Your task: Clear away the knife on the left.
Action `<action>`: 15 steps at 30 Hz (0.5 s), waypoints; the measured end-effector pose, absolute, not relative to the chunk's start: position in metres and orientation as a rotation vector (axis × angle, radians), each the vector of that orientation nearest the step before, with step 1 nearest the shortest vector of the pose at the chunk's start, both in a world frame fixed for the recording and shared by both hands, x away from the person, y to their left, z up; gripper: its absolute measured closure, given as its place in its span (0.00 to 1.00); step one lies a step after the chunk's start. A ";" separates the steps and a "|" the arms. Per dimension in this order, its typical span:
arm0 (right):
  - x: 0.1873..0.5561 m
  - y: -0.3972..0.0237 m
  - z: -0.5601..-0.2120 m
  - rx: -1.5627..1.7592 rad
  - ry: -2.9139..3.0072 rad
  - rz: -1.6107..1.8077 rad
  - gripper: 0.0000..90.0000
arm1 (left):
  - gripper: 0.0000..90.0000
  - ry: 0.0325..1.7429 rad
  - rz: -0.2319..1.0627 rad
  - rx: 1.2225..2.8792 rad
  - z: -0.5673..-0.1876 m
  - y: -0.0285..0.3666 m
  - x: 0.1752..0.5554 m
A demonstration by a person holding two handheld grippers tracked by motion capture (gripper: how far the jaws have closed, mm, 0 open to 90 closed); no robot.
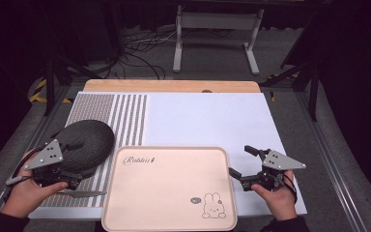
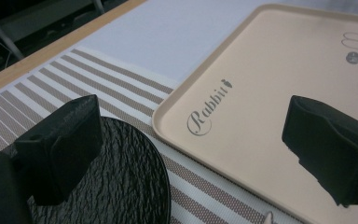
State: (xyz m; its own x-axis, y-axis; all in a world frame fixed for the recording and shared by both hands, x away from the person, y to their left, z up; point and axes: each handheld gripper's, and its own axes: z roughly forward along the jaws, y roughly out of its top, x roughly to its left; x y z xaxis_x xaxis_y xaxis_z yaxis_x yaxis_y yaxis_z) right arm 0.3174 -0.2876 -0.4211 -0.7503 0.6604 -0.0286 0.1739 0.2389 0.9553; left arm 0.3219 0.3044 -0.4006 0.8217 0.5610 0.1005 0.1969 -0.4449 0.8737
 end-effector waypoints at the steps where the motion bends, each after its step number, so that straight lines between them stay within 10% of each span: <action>1: 0.317 -0.288 -0.421 0.764 2.090 1.525 0.05 | 0.07 0.550 0.464 2.055 -0.398 0.305 0.323; 15: 0.319 -0.285 -0.425 0.753 2.128 1.512 0.04 | 0.10 0.522 0.438 2.201 -0.391 0.311 0.330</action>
